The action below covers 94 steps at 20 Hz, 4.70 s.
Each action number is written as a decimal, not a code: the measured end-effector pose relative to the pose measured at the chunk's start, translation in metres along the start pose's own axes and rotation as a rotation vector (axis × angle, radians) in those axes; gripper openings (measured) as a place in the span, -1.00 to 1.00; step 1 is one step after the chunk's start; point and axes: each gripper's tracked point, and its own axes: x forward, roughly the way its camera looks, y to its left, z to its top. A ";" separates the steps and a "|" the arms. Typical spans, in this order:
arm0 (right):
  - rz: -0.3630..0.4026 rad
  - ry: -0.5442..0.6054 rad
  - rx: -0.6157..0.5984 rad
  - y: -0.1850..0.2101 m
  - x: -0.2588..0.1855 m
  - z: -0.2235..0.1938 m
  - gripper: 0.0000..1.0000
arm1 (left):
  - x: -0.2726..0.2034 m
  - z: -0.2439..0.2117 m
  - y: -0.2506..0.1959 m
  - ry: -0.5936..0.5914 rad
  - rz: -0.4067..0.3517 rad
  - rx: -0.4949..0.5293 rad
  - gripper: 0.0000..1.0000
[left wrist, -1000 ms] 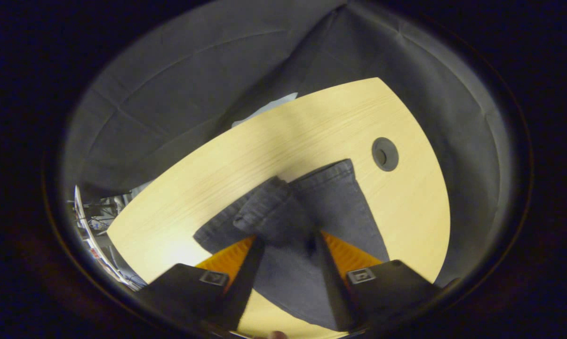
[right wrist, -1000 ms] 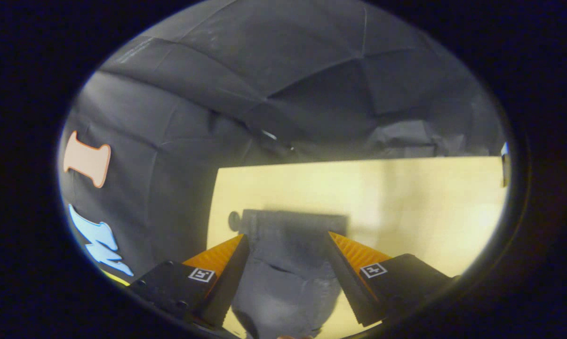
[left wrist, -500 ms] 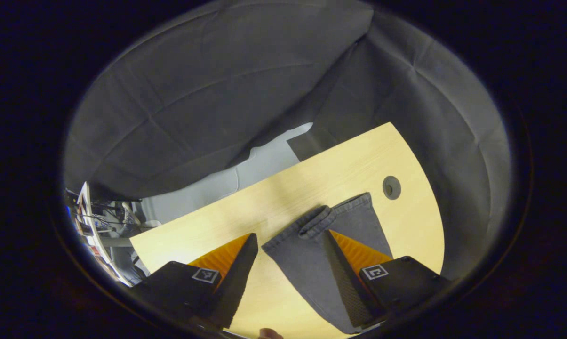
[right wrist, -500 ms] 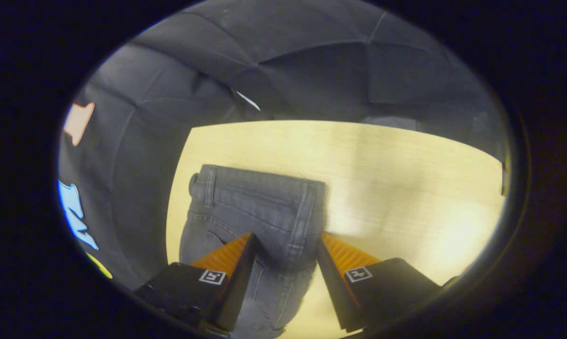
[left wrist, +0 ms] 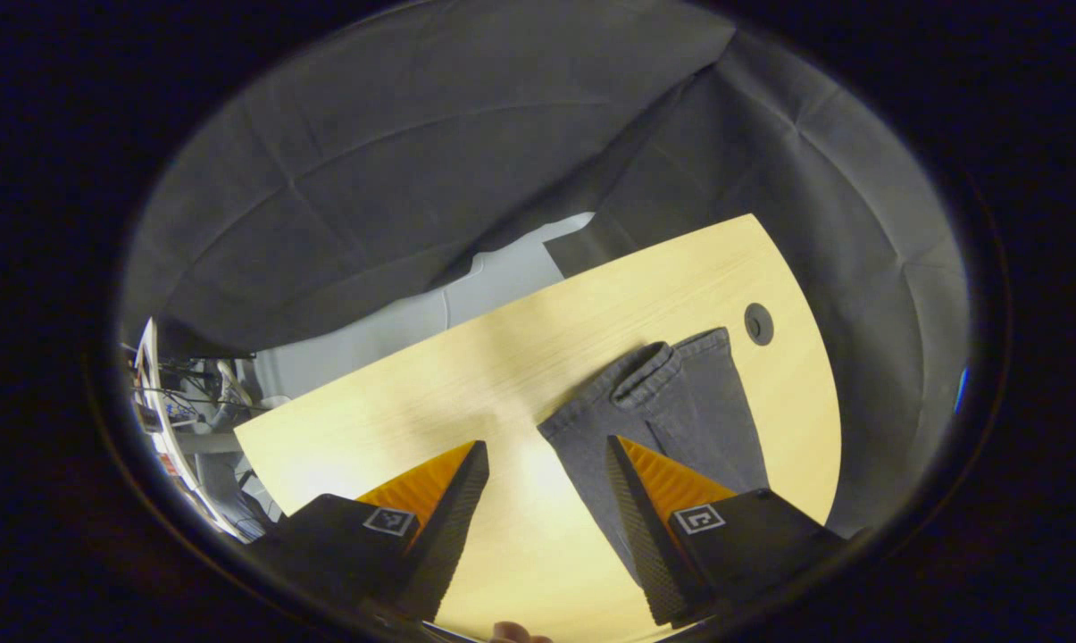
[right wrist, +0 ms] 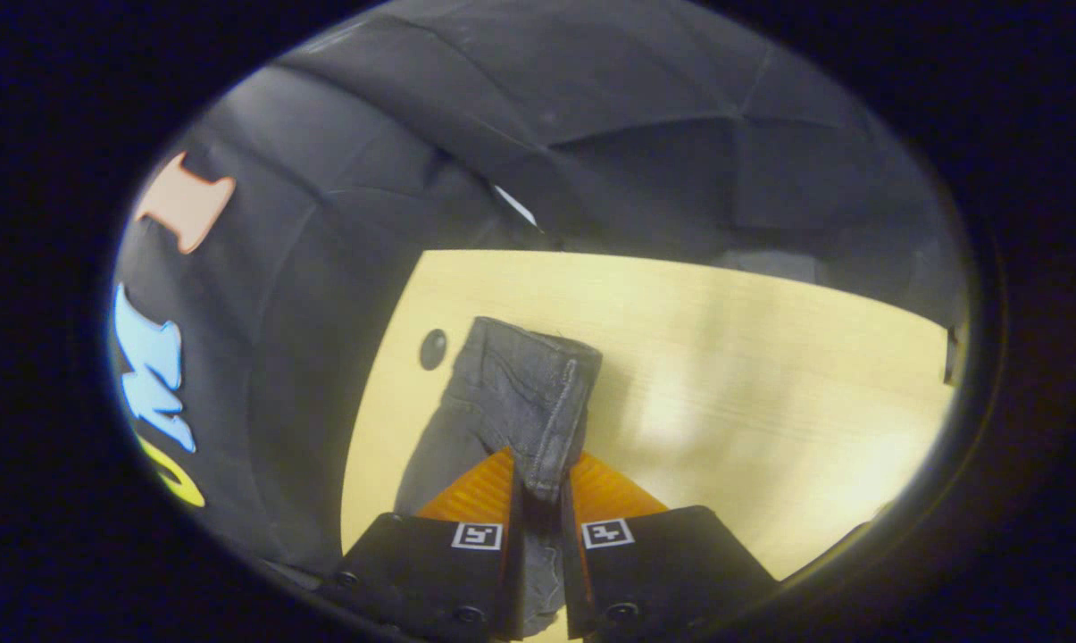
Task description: Grasp the waist and the cuffs of the jeans and fold them to make the two legs overlap; first hold the waist and fold one-third of the jeans toward the cuffs, then hold the cuffs and fold the remaining one-third in the same direction to finish folding.
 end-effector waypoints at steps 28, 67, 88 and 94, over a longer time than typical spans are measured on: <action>0.459 0.544 -0.636 0.140 -0.107 -0.372 0.43 | 0.033 0.057 -0.083 -0.325 -0.305 0.595 0.91; 0.325 0.385 -0.441 0.025 -0.154 -0.231 0.91 | -0.268 -0.315 -0.301 0.122 -1.035 0.899 -0.67; 0.357 0.203 -0.279 -0.047 -0.205 -0.119 0.92 | -0.146 -0.592 -0.257 0.139 -0.677 1.069 0.07; 0.384 0.037 -0.388 -0.045 -0.215 -0.049 0.91 | -0.245 -0.558 -0.286 -0.414 -0.818 1.032 0.99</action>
